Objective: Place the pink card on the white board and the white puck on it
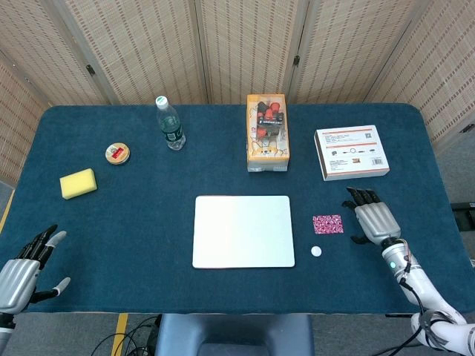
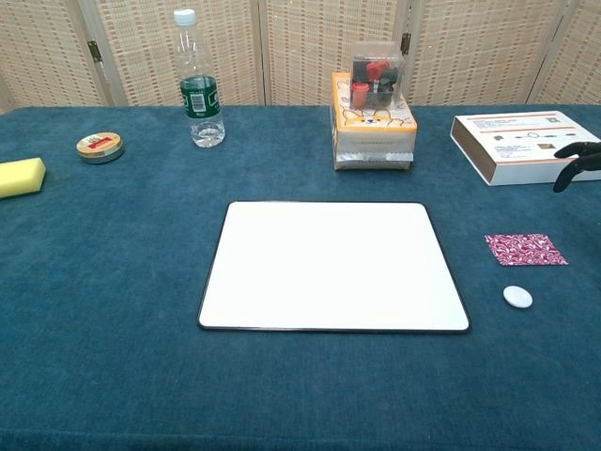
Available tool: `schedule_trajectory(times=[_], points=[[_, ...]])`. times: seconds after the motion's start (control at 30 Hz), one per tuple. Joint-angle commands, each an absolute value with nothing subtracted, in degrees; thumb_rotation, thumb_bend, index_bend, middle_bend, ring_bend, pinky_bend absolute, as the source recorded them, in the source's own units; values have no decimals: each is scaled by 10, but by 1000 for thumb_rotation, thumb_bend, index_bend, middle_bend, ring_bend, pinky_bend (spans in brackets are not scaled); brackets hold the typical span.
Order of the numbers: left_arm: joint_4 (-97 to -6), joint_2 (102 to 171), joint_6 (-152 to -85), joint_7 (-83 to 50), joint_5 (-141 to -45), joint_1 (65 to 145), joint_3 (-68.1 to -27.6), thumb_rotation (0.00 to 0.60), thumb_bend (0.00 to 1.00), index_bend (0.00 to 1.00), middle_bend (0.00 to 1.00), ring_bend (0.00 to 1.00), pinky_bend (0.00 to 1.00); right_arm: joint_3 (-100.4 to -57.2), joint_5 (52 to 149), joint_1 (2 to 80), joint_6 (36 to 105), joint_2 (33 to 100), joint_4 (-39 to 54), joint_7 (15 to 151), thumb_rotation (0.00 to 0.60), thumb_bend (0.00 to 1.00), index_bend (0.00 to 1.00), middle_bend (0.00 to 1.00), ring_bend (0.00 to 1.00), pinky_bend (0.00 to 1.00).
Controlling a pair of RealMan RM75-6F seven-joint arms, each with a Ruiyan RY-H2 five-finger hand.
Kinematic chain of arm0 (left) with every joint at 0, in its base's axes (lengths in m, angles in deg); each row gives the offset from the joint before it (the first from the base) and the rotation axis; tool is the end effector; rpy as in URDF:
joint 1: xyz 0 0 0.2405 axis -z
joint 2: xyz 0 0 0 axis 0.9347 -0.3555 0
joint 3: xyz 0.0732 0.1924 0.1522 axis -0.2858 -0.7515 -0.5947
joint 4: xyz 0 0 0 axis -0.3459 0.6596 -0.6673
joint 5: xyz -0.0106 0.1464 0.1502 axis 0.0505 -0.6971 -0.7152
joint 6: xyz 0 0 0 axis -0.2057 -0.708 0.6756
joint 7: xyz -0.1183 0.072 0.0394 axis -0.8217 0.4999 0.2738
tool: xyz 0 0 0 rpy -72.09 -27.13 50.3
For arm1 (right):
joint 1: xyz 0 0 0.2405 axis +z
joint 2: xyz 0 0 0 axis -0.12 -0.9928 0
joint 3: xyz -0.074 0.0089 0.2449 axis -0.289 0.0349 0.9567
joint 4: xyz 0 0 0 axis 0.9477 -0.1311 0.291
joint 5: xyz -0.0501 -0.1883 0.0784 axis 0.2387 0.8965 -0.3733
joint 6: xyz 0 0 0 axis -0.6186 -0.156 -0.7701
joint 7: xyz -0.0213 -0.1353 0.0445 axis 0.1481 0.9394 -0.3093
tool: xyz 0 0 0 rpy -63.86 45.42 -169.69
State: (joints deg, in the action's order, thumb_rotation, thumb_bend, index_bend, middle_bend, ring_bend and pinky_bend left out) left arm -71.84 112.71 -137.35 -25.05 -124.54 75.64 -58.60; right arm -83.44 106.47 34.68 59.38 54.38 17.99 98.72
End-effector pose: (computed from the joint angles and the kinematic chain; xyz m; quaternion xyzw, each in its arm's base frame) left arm -0.3078 0.1685 0.1634 -0.6408 -0.4121 -0.3881 0.5186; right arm -0.2890 -0.3045 0.0787 0.7238 -0.3994 0.2388 0.5094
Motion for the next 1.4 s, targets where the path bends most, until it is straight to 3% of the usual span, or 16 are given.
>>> schedule_trajectory(times=[0.03,0.97,1.4], points=[[-717,1125,-1376,-257,-1247,755,-586,600,294,21,10,90,216,-837,1053,349,600,559,173,1011,600,87,265,7,0,0],[-689,1106,-1400,-344,-1256,748,-586,600,293,20,10,90,216,-827,945,396,587,655,128,1112,600,86,268,18,0,0],[-688,1107,-1395,-343,-1254,750,-585,600,294,19,11,90,216,-832,939,403,577,662,114,1100,600,87,348,41,0,0]])
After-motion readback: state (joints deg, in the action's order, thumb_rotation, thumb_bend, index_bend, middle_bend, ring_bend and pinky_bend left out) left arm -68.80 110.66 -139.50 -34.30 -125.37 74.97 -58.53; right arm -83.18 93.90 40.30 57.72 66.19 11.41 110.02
